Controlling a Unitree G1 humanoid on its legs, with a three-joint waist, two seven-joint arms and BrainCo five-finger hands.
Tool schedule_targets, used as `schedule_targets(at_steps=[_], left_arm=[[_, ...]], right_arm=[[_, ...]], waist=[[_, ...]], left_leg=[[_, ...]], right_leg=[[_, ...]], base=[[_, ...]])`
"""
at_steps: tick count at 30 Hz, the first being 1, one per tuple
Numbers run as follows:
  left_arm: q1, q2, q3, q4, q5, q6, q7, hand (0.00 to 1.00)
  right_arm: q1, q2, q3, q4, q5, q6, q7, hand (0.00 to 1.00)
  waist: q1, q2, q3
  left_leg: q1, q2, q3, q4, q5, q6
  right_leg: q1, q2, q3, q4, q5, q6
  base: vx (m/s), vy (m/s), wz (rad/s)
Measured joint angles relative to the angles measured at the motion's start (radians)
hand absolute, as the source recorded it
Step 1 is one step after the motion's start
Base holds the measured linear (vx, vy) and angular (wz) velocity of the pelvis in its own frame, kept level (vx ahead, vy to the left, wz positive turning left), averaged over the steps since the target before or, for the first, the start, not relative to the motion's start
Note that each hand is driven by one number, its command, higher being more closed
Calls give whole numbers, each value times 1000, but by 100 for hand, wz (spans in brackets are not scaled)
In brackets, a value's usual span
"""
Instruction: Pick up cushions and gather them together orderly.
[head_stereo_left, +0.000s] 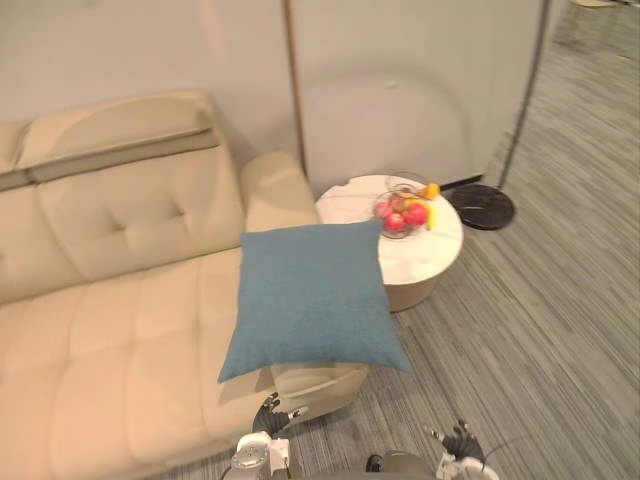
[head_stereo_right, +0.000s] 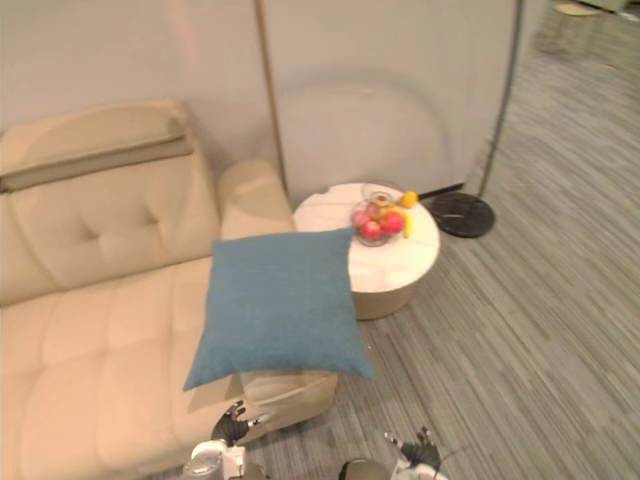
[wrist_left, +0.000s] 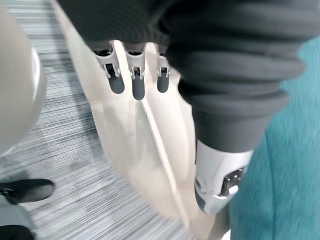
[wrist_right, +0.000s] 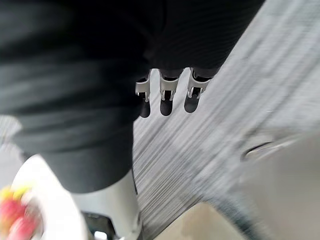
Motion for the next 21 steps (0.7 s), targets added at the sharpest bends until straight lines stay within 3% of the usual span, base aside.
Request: schedule_targets(at_steps=[2,4,6,8,10,12,17,21], left_arm=[[-4,4,-10,2,13,-1,0,0],[-6,29,-51,14,13,-1,-2,0],[-14,41,-52,35,18,-3,3,0],[-18,73,-85,57,32,-2,6,0],[-17,99,-117,63,46,-2,4,0],[-18,111,-119,72,51,-2,-3,0],[7,155,-103,77,46,0,4,0],[20,177,-40,49,24,0,5,0]], right_arm=[[-16,7,-43,39,26,-4,30,0],[-6,19,-99,151,45,24,30,0],[23,43,-115,191,48,32,25,0],[16,28,-90,153,44,50,12,0],[-7,-14,-79,102,88,35,78,0],[-45,-52,-105,129,90,-17,59,0],[-8,-30,-167,155,18,14,-7,0],[38,-42,-222,109,7,14,-1,0]], waist=[[7,-13,-2],[2,-24,-4],[-5,-19,-8],[-17,-23,-12],[-18,-24,-13],[-21,-22,-16],[-36,-18,-22],[-47,-18,-26]], left_leg=[[15,16,84,-27,21,-6],[20,1,105,-72,47,8],[17,-13,111,-100,68,10],[25,-41,102,-158,105,15],[59,-72,95,-241,155,26],[86,-90,95,-296,186,36],[138,-104,80,-377,224,40],[141,-103,85,-422,251,40]], right_leg=[[34,-20,-36,-24,0,1],[76,-47,-83,-80,14,15],[91,-59,-102,-118,31,32],[100,-67,-101,-162,60,45],[115,-76,-103,-212,92,54],[122,-83,-103,-232,107,57],[164,-78,-103,-279,125,63],[147,-70,-93,-294,140,58]], base=[[-3,-11,82],[-8,61,63],[18,86,39],[33,89,20],[39,91,15],[22,59,11],[-1,13,4],[-52,-3,-6]])
